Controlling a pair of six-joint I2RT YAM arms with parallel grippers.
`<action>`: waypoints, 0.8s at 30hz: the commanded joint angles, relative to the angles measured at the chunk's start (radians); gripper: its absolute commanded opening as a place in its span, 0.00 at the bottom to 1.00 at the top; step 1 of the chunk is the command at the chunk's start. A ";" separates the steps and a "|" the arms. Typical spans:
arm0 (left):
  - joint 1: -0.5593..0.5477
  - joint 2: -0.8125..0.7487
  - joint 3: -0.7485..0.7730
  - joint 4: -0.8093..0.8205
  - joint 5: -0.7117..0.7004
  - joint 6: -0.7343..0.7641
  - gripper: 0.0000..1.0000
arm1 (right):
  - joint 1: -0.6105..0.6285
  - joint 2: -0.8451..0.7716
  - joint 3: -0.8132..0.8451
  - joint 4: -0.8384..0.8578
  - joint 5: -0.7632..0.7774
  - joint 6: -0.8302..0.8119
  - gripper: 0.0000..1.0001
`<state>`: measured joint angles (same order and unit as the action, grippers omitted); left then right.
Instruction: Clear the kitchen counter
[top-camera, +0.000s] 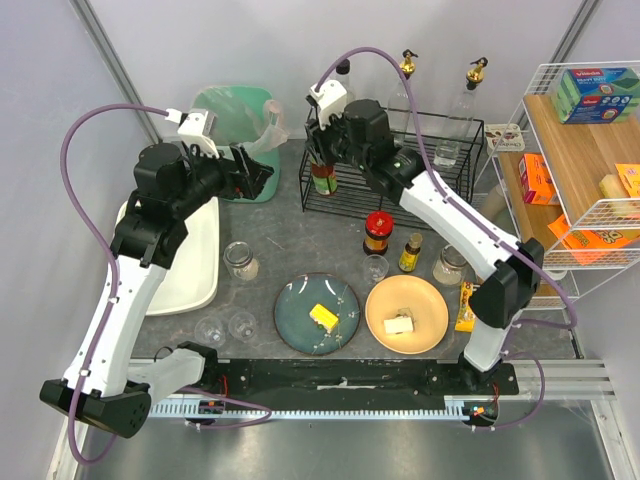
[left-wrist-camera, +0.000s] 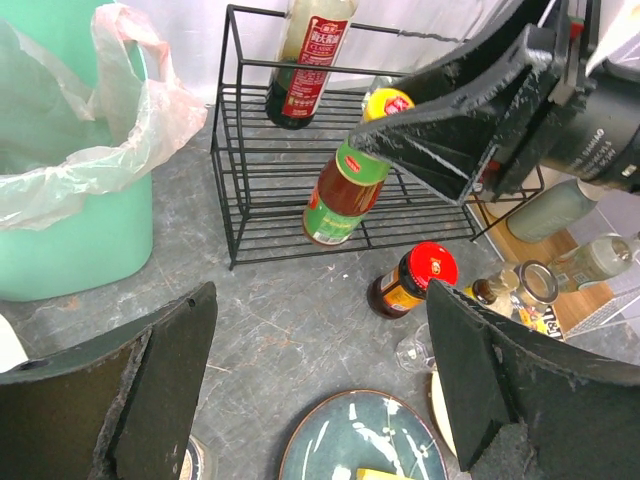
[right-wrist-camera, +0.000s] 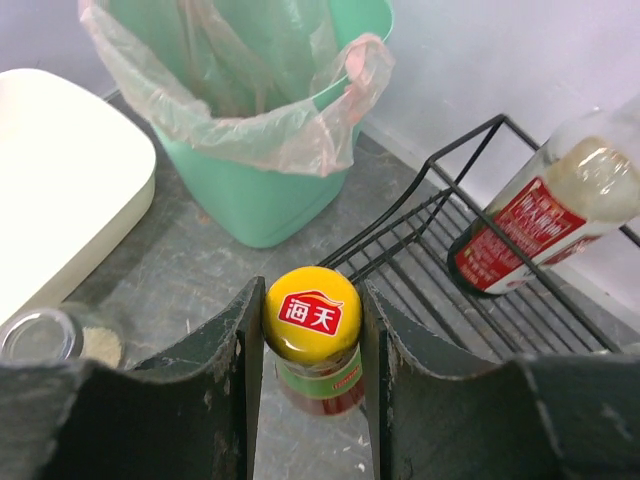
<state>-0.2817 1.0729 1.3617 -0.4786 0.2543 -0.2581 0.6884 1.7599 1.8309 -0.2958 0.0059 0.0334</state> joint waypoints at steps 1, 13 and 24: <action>-0.001 -0.024 0.036 0.005 -0.030 0.045 0.90 | -0.015 0.015 0.168 0.184 0.066 -0.056 0.00; -0.002 -0.037 0.034 -0.014 -0.049 0.066 0.90 | -0.087 0.113 0.245 0.242 0.017 -0.003 0.00; -0.001 -0.033 0.036 -0.022 -0.053 0.082 0.90 | -0.109 0.181 0.254 0.265 -0.043 0.033 0.00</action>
<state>-0.2817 1.0515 1.3621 -0.5011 0.2115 -0.2176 0.5728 1.9644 2.0151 -0.1955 0.0010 0.0498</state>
